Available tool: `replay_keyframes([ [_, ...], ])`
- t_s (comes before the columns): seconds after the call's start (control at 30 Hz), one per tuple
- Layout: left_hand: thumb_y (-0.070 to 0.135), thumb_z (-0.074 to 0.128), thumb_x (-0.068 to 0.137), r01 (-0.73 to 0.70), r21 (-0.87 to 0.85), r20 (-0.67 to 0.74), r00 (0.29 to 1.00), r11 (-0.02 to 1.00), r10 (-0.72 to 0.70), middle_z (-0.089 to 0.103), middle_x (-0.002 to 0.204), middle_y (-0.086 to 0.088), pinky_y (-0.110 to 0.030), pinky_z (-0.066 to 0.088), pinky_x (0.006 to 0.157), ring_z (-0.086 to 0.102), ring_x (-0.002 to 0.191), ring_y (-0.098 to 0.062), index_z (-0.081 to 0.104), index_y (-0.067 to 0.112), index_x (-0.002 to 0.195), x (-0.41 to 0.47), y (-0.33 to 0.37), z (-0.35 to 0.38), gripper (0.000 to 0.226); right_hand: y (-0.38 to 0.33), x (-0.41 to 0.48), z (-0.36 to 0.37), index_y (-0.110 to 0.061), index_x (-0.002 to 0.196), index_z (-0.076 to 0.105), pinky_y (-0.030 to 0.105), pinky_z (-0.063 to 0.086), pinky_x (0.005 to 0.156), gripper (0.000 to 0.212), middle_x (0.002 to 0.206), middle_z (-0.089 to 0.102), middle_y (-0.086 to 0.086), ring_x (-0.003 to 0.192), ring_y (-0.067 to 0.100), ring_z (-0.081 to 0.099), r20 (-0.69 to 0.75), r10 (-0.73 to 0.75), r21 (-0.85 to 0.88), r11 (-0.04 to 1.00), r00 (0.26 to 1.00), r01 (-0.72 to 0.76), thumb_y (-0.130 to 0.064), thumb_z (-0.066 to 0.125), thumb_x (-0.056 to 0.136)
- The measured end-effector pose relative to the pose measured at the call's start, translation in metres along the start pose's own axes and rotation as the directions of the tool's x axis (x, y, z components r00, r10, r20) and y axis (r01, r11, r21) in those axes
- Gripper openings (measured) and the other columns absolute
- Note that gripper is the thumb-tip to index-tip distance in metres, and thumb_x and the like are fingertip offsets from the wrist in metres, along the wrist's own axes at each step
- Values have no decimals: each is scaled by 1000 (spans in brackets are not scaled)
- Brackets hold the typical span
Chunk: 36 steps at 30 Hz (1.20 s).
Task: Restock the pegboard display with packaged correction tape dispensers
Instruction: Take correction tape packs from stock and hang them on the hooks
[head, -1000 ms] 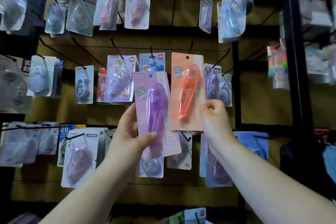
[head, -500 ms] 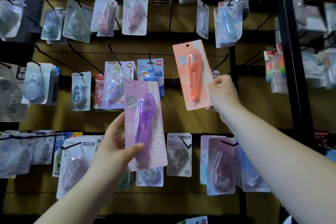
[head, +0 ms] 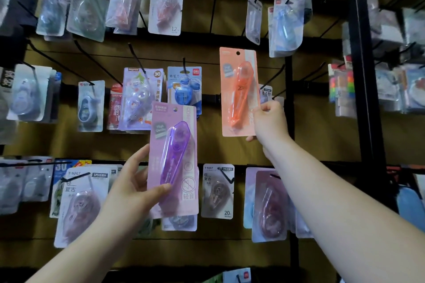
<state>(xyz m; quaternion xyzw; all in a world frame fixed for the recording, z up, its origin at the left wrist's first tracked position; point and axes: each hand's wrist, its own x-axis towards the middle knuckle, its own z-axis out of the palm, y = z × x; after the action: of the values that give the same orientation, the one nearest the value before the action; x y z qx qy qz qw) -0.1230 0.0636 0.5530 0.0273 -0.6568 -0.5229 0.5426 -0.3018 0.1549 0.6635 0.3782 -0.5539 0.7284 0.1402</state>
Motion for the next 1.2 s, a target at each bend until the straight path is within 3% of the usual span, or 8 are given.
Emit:
replay_keyframes([
  [0.23, -16, 55, 77, 1, -7, -34, 999, 1000, -1, 69, 91, 0, -19, 57, 55, 70, 66, -3, 48, 40, 104, 4, -4, -8, 62, 8, 9, -1, -10, 99, 41, 11, 35, 24, 6, 100, 46, 5, 63, 15, 50, -8, 12, -102, 995, 1000, -12, -8, 39, 94],
  [0.47, -13, 56, 78, 14, 17, -17, 1000, 1000, -13, 73, 79, 4, -28, 58, 63, 70, 68, -4, 48, 45, 96, 6, -6, -9, 61, 21, 27, 15, -7, 126, 40, 15, 36, 28, 31, 121, 52, 13, 75, 25, 50, -52, 1, -348, 937, 999, -19, -10, 37, 95],
  [0.63, -14, 56, 77, -16, 33, -37, 999, 999, 17, 74, 70, 8, -26, 58, 62, 69, 66, -6, 51, 43, 97, 13, -8, -15, 61, 39, 39, 29, -7, 117, 45, 28, 45, 51, 24, 122, 54, 18, 95, 34, 63, -76, -35, -454, 891, 996, -3, -11, 39, 94],
  [0.7, -16, 56, 76, -31, 24, -48, 998, 999, 33, 75, 72, 2, -22, 58, 57, 69, 66, -9, 51, 42, 99, 16, -9, -17, 62, 40, 35, 31, -6, 115, 47, 34, 52, 62, 22, 118, 55, 16, 96, 35, 61, -59, -33, -431, 902, 998, 4, -10, 41, 94],
  [0.8, -14, 57, 75, -55, -2, -78, 995, 998, 54, 68, 87, -3, -22, 53, 55, 65, 77, -16, 52, 43, 94, 19, -10, -16, 61, 38, 14, 29, -6, 114, 45, 24, 43, 57, 22, 110, 55, 13, 86, 21, 52, 10, -65, -352, 934, 998, 64, -13, 43, 93],
  [0.97, -13, 66, 69, -90, -29, -66, 994, 996, 88, 62, 97, 0, -13, 54, 54, 62, 82, -9, 51, 41, 99, 20, -14, 3, 63, 43, -20, 17, -10, 125, 41, 25, 37, 88, 37, 130, 47, 8, 116, 22, 45, 155, -148, -425, 883, 977, 201, -22, 50, 90],
  [1.1, -13, 67, 68, -111, -47, -23, 994, 993, 110, 62, 95, 5, -16, 55, 62, 64, 71, 3, 52, 37, 98, 17, -15, 27, 60, 30, -51, 5, -16, 102, 57, 6, 38, 68, 17, 87, 55, -12, 87, 6, 51, 396, -32, -109, 991, 918, 82, -26, 53, 89],
  [1.2, -12, 62, 73, -109, -22, -46, 993, 994, 108, 62, 94, 5, -28, 53, 75, 61, 82, -8, 52, 33, 90, 16, -15, 49, 49, 30, -67, -5, -20, 91, 56, 14, 44, 73, 3, 84, 59, -8, 84, 8, 57, 526, 19, -14, 1000, 850, -14, -19, 56, 88],
])
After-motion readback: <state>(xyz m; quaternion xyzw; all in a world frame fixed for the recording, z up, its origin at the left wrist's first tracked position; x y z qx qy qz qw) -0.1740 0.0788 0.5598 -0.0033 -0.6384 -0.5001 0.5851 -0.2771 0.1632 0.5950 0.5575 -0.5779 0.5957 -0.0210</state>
